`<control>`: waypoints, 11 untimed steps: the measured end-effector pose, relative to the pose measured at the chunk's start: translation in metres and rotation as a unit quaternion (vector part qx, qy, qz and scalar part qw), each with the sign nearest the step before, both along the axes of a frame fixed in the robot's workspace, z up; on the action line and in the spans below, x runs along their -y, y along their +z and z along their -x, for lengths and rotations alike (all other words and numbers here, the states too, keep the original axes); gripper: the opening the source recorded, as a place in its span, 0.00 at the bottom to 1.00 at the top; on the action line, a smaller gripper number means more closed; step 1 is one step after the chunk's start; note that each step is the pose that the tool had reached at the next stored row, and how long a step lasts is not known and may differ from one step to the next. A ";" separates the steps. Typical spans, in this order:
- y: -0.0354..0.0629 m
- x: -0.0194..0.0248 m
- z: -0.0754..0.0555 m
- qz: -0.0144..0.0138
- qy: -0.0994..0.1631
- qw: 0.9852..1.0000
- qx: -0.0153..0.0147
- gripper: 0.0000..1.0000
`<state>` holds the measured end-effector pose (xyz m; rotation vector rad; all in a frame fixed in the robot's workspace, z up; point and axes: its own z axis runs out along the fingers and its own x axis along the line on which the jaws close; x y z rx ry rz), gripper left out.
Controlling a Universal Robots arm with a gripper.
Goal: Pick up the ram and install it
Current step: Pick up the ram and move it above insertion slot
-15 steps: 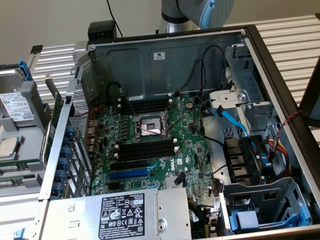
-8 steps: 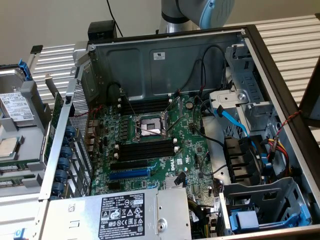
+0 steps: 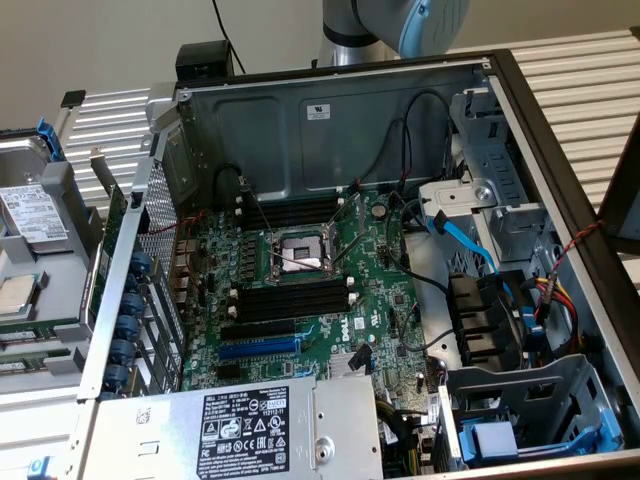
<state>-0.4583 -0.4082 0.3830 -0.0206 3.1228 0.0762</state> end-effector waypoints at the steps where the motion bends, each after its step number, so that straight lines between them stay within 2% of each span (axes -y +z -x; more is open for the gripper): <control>1: -0.0001 0.0000 0.000 0.000 0.010 1.000 0.000 0.11; 6: -0.0008 0.0001 0.000 0.000 0.054 0.999 0.000 0.11; 11: -0.0013 0.0000 0.000 0.000 0.100 0.995 0.000 0.11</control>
